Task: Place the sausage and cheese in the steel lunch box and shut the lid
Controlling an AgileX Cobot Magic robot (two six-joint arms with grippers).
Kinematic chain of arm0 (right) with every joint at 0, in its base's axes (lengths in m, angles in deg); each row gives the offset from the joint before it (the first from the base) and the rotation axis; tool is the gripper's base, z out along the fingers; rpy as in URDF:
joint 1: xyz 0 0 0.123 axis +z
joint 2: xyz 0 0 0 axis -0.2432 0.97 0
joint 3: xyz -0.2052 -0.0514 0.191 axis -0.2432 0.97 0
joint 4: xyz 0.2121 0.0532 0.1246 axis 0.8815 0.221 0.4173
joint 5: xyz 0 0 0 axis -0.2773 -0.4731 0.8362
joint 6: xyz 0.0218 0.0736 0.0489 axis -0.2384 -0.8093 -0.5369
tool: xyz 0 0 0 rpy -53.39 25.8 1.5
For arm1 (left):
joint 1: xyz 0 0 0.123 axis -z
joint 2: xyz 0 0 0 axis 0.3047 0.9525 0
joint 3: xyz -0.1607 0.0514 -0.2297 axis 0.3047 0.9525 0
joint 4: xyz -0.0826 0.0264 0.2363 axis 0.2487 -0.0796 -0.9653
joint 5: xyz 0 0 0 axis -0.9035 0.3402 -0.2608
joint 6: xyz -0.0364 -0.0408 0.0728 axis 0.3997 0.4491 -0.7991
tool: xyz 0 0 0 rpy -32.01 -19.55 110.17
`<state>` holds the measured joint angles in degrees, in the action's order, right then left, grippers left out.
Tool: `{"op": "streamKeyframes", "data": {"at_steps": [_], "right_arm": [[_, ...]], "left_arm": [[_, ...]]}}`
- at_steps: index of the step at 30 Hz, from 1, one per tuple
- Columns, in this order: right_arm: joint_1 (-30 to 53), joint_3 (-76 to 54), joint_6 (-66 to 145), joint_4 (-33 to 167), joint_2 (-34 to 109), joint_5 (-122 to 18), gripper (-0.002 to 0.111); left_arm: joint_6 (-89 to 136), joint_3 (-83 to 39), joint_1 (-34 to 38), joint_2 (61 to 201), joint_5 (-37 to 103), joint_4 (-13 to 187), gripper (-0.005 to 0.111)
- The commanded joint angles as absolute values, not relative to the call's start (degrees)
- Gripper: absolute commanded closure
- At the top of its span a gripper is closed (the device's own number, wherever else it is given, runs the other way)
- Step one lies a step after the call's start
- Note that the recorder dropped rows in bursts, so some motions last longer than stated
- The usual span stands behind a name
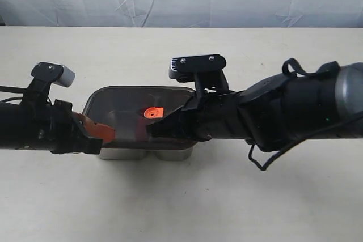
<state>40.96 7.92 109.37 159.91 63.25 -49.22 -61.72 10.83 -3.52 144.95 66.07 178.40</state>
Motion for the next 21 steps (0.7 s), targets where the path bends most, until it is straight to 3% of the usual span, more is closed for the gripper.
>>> {"op": "streamKeyframes", "data": {"at_steps": [1,21], "right_arm": [[40.6,5.4,109.9,159.1,67.8,-51.0,0.109],[40.6,5.4,109.6,161.7,68.0,-47.0,0.109]], "left_arm": [[-62.1,10.5,-3.3,145.3,63.4,177.2,0.107],[-55.6,10.5,-3.3,150.8,62.0,173.8,0.107]]}}
